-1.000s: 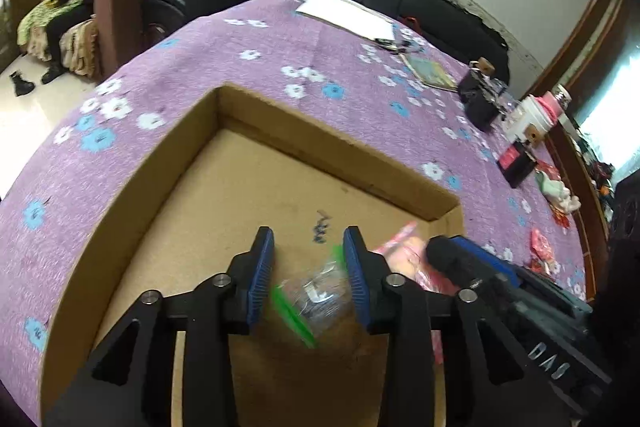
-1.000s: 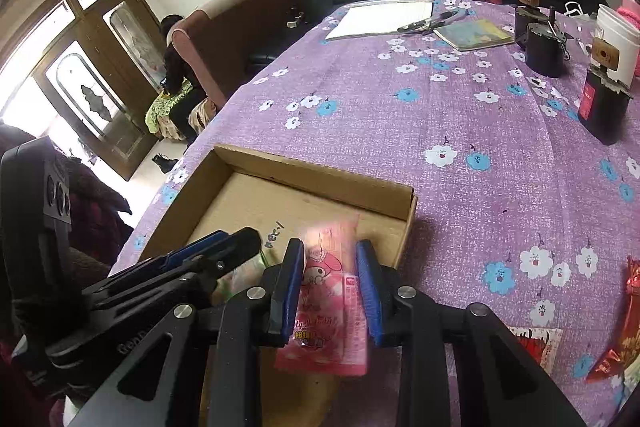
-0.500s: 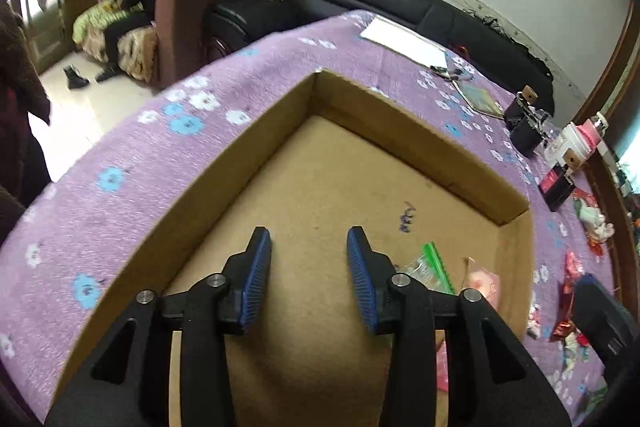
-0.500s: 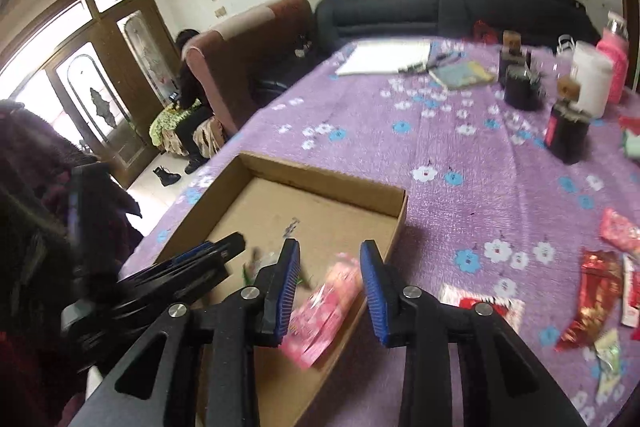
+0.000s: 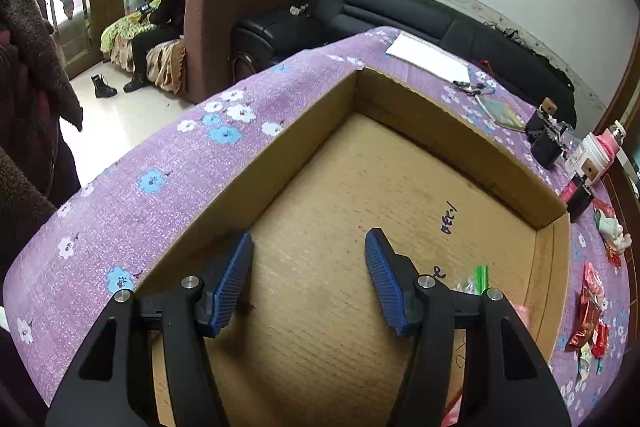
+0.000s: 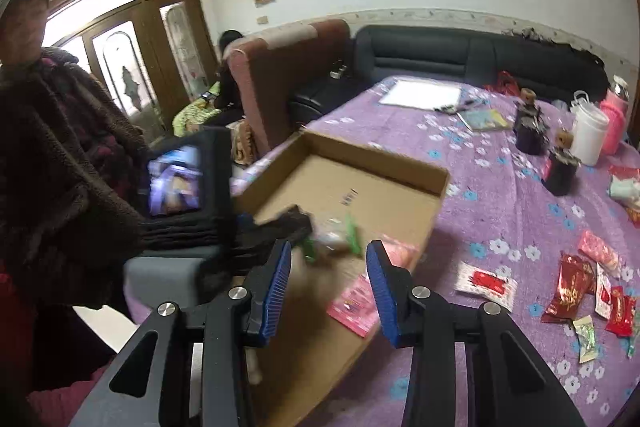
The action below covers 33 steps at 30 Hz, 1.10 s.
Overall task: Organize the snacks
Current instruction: 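Withdraw both open tools from the tray back toward the snacks, then grasp the red-and-white biscuit packet with left tool while right grasps small red candy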
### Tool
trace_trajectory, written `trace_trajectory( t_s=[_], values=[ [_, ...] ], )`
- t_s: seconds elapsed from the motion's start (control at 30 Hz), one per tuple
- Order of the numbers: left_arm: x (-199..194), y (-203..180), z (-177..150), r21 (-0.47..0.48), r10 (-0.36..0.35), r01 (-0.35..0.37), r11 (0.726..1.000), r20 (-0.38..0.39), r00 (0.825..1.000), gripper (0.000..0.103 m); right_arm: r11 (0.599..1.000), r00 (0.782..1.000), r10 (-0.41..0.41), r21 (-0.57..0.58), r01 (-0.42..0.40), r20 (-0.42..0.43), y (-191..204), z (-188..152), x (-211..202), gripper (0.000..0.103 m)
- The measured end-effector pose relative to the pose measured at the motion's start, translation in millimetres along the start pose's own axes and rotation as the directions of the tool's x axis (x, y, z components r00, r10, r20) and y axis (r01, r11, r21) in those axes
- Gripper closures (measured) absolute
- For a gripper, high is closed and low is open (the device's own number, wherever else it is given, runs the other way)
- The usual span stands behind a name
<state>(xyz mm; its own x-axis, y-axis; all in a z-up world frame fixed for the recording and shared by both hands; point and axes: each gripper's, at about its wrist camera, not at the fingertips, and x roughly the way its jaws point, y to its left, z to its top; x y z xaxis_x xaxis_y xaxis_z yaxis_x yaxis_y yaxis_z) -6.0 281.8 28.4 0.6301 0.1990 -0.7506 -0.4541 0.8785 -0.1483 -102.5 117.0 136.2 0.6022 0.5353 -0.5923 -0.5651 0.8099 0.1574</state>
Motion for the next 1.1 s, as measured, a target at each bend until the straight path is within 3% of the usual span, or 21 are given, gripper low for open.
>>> trace_trajectory(
  t_s=[0.13,0.3,0.5,0.6,0.77,0.8,0.87,1.0,1.1],
  values=[
    [7.8,0.6,1.3,-0.024,0.002,-0.003,1.0,-0.038,0.999,0.045,0.994,0.996,0.087,-0.063,-0.088,-0.008,24.7,6.5,-9.7,0.043],
    [12.5,-0.6,1.7,-0.038,-0.005,0.003,0.999,-0.069,0.998,0.045,0.998,0.999,0.053,-0.044,-0.053,0.01,19.4,7.0,-17.2,0.043],
    [0.5,0.1,5.7,-0.059,-0.014,0.013,0.998,-0.034,0.999,0.045,0.999,0.999,0.02,0.043,-0.021,0.027,-11.2,10.6,-29.7,0.043],
    [-14.5,-4.1,6.5,-0.03,0.045,-0.045,0.999,0.011,0.999,0.045,0.997,0.996,0.075,0.003,-0.075,0.054,0.7,13.9,-38.4,0.041],
    [-47.3,-16.7,6.8,0.05,0.108,-0.113,0.992,0.094,0.99,0.045,0.996,0.995,0.088,-0.034,-0.087,0.046,21.7,19.7,-28.2,0.041],
    [-54.0,-18.0,6.7,0.062,0.099,-0.106,0.992,0.106,0.989,0.043,0.997,0.995,0.08,-0.02,-0.079,0.066,17.3,21.3,-31.4,0.041],
    [-71.6,-19.4,4.1,0.083,0.048,-0.058,0.995,0.124,0.991,0.026,0.998,0.992,0.066,0.004,-0.067,0.103,5.2,21.0,-43.4,0.041],
    [-97.8,-28.9,-4.6,0.126,-0.108,0.093,0.988,0.117,0.987,0.024,0.992,0.988,-0.063,0.114,0.048,0.139,-59.9,2.4,-71.5,0.041],
    [-105.7,-52.1,-17.0,0.203,-0.189,0.168,0.965,0.087,0.978,0.024,0.968,0.981,-0.177,0.193,0.159,0.083,-118.3,-25.5,-78.1,0.04]
  ],
)
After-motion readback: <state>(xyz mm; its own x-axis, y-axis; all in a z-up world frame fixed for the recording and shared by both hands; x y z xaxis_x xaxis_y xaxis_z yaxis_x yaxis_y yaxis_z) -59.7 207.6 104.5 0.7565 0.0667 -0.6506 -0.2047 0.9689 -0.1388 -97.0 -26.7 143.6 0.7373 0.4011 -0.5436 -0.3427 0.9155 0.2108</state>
